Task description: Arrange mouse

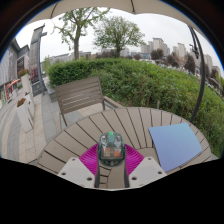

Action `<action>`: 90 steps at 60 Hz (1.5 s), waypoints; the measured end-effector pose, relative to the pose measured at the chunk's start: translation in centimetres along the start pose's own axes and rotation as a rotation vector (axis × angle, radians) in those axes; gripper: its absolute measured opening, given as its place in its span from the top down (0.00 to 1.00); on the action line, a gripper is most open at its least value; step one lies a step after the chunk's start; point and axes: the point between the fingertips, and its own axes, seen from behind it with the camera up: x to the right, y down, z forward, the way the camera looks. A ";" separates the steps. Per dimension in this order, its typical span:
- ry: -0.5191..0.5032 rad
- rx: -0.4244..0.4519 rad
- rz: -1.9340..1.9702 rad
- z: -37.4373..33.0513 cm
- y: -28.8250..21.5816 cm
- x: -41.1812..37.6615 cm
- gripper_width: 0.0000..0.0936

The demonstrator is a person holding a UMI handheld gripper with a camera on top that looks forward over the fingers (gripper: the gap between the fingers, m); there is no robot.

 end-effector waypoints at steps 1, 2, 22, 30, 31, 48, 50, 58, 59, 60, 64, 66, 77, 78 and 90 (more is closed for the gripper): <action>0.000 0.017 0.001 -0.5 -1.1 0.5 0.65; -0.002 0.028 -0.002 -0.8 -2.3 1.1 0.65; 0.174 0.041 0.033 1.9 -5.8 23.0 0.65; 0.181 -0.057 0.056 5.4 0.6 28.0 0.64; 0.181 -0.071 0.057 5.8 1.4 28.4 0.60; 0.161 -0.124 0.104 1.3 1.0 27.8 0.10; 0.152 -0.141 0.115 -0.2 0.5 27.0 0.10; 0.131 -0.182 0.124 -10.3 -1.2 23.5 0.10; 0.125 -0.187 0.119 -11.6 -1.1 23.0 0.10; 0.123 -0.192 0.116 -12.9 -1.1 22.6 0.10; 0.135 -0.216 0.116 -17.3 -0.2 21.3 0.10; 0.135 -0.232 0.109 -19.4 0.5 20.6 0.10; 0.157 -0.295 0.105 -26.8 5.5 17.9 0.10; 0.158 -0.302 0.111 -27.2 5.9 17.8 0.10; 0.162 -0.325 0.108 -28.4 8.5 17.4 0.10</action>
